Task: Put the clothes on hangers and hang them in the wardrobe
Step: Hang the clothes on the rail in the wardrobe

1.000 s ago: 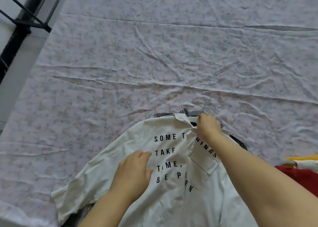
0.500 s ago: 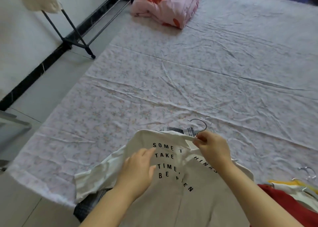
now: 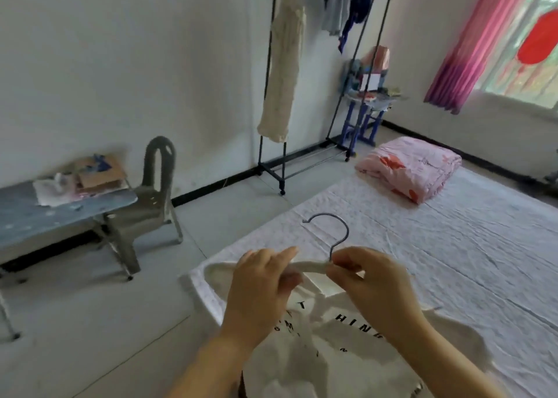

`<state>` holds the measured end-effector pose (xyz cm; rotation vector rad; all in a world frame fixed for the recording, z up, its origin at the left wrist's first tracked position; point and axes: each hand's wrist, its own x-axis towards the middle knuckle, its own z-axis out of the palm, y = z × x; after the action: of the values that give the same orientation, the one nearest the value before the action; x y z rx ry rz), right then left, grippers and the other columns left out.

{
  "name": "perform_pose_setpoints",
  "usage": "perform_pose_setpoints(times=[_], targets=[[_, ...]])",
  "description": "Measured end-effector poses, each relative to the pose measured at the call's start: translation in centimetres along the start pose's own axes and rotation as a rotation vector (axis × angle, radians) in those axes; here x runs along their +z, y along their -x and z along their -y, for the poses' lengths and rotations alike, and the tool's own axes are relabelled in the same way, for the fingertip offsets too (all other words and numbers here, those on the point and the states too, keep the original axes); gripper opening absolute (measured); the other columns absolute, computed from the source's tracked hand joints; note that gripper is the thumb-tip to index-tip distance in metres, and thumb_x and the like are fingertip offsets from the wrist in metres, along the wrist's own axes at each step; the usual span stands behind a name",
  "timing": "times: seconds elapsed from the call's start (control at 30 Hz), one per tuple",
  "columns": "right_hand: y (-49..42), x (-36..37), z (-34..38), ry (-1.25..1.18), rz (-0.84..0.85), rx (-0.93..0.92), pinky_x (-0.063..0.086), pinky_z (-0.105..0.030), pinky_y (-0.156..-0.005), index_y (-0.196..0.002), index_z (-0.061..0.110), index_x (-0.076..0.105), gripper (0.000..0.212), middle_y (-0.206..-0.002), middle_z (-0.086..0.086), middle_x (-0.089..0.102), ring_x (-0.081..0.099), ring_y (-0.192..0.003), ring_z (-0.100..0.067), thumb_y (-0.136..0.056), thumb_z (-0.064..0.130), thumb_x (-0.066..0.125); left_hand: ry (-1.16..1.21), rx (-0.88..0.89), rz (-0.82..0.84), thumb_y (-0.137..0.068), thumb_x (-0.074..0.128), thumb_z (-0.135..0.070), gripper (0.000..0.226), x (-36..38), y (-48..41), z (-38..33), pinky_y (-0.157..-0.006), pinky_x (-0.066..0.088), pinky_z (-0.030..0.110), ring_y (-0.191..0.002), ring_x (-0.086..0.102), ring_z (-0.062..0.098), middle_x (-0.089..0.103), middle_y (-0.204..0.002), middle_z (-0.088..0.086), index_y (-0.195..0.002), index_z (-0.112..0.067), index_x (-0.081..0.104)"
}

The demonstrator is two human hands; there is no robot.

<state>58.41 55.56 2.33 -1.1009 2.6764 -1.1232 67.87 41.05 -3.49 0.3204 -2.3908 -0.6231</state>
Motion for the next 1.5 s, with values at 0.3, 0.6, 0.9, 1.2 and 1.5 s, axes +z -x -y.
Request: perform_pose_setpoints(times=[0.3,0.6,0.9,1.2,1.5], targets=[[1.1,11.9,22.6,-0.179,0.114,-0.450,0.041,-0.006,-0.063,-0.063,0.041,0.062,0.023,-0.073,0.026,0.064,0.057,-0.072,0.006,-0.074,0.023,0.071,-0.317,-0.219,-0.391,-0.081,0.043,-0.052,0.044,-23.1,10.4,10.0,-0.071,0.042,0.027,-0.069,0.064,0.011,0.068,-0.076,-0.010,-0.098,-0.023,0.072],[1.5,26.8,38.2,-0.177,0.215,-0.918,0.037,-0.007,-0.056,-0.106,0.027,0.069,0.032,-0.084,0.013,0.066,0.058,-0.069,-0.006,-0.077,0.015,0.074,-0.591,-0.520,-0.701,-0.065,0.082,-0.026,0.024,-39.8,20.7,17.4,-0.057,0.049,0.034,-0.054,0.058,0.011,0.064,-0.062,-0.010,-0.087,-0.020,0.074],[2.1,40.4,54.8,-0.511,0.188,-1.437,0.035,-0.015,-0.045,-0.114,0.033,0.053,0.044,-0.074,0.006,0.063,0.058,-0.059,-0.011,-0.073,0.022,0.065,-0.874,-0.793,-0.855,-0.072,0.069,-0.028,0.026,-52.2,27.9,23.6,-0.057,0.052,0.043,-0.056,0.059,0.015,0.067,-0.067,-0.003,-0.095,-0.018,0.073],[5.7,48.9,67.9,-0.687,0.339,-1.685,0.040,-0.016,-0.041,-0.114,0.025,0.065,0.034,-0.075,0.006,0.062,0.059,-0.055,-0.011,-0.083,0.029,0.051,-1.092,-1.022,-1.006,-0.080,0.046,-0.041,0.039,-60.9,33.3,26.5,-0.068,0.050,0.041,-0.071,0.062,0.018,0.069,-0.078,-0.002,-0.096,-0.017,0.072],[10.4,57.0,79.7,-0.702,0.436,-1.736,0.045,-0.018,-0.040,-0.112,0.023,0.069,0.049,-0.071,0.006,0.061,0.057,-0.051,-0.010,-0.067,0.008,0.082,-1.206,-1.118,-1.063,-0.086,0.041,-0.040,0.041,-69.1,41.3,33.6,-0.082,0.039,0.028,-0.090,0.060,0.018,0.066,-0.098,-0.001,-0.108,-0.017,0.067]])
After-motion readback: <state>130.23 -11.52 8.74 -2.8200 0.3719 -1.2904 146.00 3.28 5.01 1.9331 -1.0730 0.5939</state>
